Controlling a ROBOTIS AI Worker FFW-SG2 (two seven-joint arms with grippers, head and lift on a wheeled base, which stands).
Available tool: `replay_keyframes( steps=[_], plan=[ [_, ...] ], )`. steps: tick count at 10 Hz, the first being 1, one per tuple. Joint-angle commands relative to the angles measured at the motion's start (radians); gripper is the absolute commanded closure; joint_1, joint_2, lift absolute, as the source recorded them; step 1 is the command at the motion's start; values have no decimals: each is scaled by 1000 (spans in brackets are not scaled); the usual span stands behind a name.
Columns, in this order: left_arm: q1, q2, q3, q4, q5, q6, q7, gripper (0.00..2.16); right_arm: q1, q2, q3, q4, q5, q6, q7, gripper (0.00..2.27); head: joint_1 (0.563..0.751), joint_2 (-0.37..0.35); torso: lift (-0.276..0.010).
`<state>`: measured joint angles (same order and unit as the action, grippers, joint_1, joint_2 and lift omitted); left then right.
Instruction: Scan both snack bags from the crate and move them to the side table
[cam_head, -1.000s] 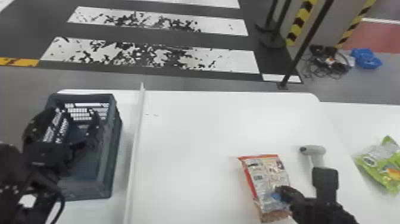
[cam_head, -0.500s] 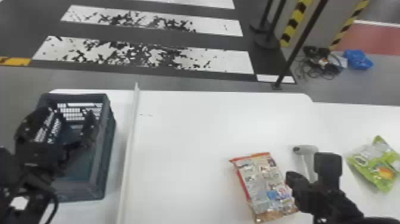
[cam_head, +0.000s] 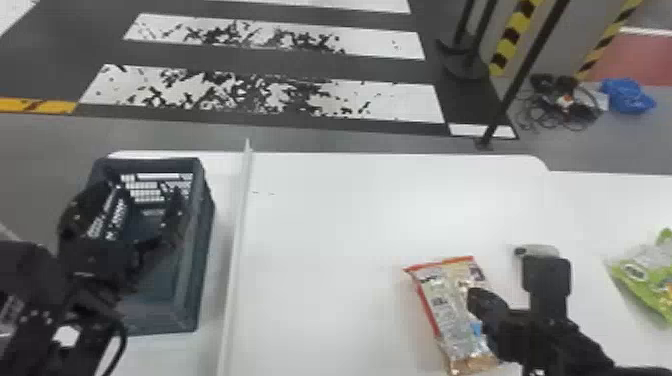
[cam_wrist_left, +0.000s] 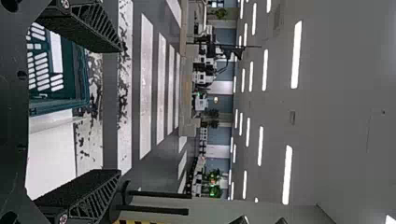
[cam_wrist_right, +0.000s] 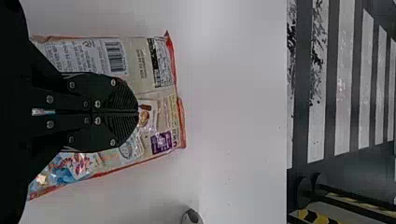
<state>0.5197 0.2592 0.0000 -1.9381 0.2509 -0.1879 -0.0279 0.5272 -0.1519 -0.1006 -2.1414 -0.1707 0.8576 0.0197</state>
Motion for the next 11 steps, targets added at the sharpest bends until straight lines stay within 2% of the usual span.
replay_keyframes(
  steps=[1,4,11],
  plan=[
    [0,0,0,-1,-2,0,0,66,-13,0,25,0,0,-8,17,2246,695,-49,-29],
    [2,5,0,-1,-2,0,0,66,-65,0,41,67,5,-12,22,2246,695,-6,-29],
    [2,2,2,-1,-2,0,2,66,-156,-3,32,205,8,-30,28,2243,695,-16,-29]
  ],
)
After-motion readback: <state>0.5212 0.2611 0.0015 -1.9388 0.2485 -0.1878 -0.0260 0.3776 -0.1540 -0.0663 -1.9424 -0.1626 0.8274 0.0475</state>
